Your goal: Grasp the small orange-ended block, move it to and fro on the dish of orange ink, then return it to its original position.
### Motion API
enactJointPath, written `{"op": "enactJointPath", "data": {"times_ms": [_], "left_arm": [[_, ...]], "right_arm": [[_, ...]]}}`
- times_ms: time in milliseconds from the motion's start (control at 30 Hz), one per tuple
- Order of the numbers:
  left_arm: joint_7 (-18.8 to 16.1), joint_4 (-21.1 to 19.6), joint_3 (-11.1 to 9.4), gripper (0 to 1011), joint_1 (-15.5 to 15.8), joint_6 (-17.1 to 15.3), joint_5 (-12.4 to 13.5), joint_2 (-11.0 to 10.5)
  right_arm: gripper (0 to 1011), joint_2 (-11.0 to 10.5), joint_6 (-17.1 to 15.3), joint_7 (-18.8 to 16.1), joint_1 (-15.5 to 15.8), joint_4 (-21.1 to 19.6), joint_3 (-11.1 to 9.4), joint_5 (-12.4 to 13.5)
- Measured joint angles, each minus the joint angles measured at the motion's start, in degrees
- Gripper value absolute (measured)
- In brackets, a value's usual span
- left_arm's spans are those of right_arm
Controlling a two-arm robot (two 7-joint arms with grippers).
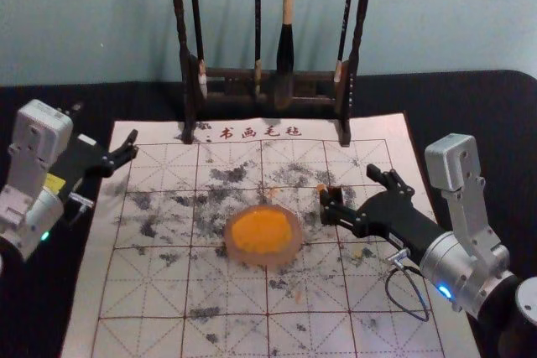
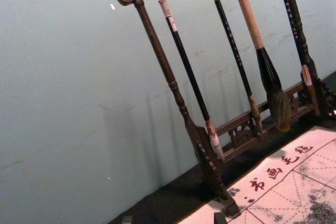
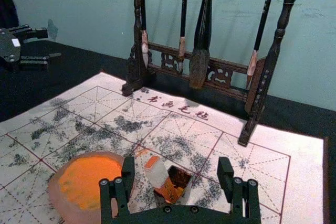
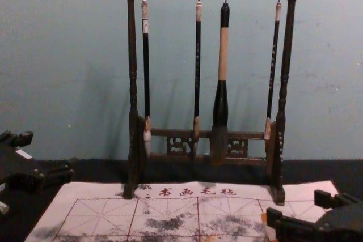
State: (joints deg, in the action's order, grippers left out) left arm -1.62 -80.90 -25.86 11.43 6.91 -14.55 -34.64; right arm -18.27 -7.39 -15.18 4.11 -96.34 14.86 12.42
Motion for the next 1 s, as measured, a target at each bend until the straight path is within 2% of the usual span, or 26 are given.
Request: {"op": "enactJointPath", "data": {"times_ms": [133,233,267,333,433,467,567,667,1000], "left_arm": [[0.0,0.0,0.0,1001,0.0,0.0,0.0,0.0],[0.0,0.0,0.0,1001,0.0,0.0,0.0,0.0],[0.0,0.0,0.0,1001,0.0,0.0,0.0,0.0],[0.0,0.0,0.0,1001,0.0,0.0,0.0,0.0],[0.0,0.0,0.0,1001,0.0,0.0,0.0,0.0],[0.0,0.0,0.0,1001,0.0,0.0,0.0,0.0],[0.0,0.0,0.0,1001,0.0,0.0,0.0,0.0],[0.0,0.0,0.0,1001,0.0,0.0,0.0,0.0],[0.0,0.0,0.0,1001,0.0,0.0,0.0,0.0]], "right_arm": [[1000,0.01,0.46,-0.02,0.0,0.0,-0.08,0.01],[1000,0.2,4.18,0.17,-0.13,-0.36,-1.25,0.1],[1000,0.42,6.31,0.79,-0.31,-0.33,-2.04,-0.03],[1000,0.68,8.25,1.77,-0.62,0.07,-2.89,-0.63],[1000,1.21,12.05,4.52,-1.43,2.27,-4.37,-3.78],[1000,1.28,13.31,5.98,-1.88,3.86,-4.84,-5.64],[1000,1.25,14.25,7.62,-2.54,6.97,-5.47,-8.47],[1000,1.03,14.32,7.8,-2.66,9.05,-5.67,-9.96],[1000,0.97,14.08,5.28,-2.74,12.52,-5.29,-11.81]]}}
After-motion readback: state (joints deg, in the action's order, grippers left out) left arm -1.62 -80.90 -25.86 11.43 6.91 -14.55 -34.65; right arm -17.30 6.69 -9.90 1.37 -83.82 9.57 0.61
